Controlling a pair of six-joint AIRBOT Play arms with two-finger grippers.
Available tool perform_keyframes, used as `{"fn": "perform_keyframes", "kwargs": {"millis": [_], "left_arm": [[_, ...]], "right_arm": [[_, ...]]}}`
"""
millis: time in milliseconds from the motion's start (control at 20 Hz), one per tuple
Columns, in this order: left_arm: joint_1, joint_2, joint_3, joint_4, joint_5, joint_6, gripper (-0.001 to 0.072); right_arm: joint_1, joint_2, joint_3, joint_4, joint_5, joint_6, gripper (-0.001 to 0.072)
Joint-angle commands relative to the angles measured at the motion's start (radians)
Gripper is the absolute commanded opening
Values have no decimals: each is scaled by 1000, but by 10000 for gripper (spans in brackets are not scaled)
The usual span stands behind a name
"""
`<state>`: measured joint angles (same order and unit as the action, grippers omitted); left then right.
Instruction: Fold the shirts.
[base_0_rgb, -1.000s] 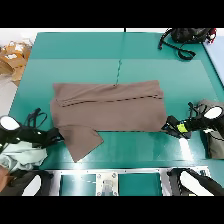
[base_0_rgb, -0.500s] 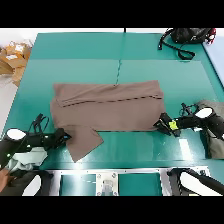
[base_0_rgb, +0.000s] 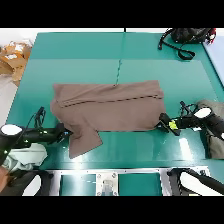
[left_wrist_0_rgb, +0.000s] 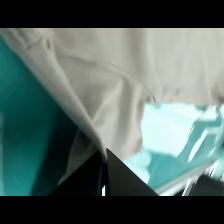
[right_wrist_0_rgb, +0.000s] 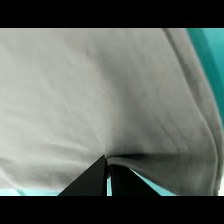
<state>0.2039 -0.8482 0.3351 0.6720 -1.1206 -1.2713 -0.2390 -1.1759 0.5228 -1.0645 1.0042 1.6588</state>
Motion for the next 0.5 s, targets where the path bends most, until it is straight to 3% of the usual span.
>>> {"fn": "perform_keyframes", "kwargs": {"millis": [0,250,450], "left_arm": [[0,5,125,153,-181,-60,20],[0,5,301,188,-232,-90,20],[0,5,398,186,-144,-93,20]], "right_arm": [[0,36,3,-71,102,-13,16],[0,149,115,-178,182,44,17],[27,124,241,-137,151,43,16]]}}
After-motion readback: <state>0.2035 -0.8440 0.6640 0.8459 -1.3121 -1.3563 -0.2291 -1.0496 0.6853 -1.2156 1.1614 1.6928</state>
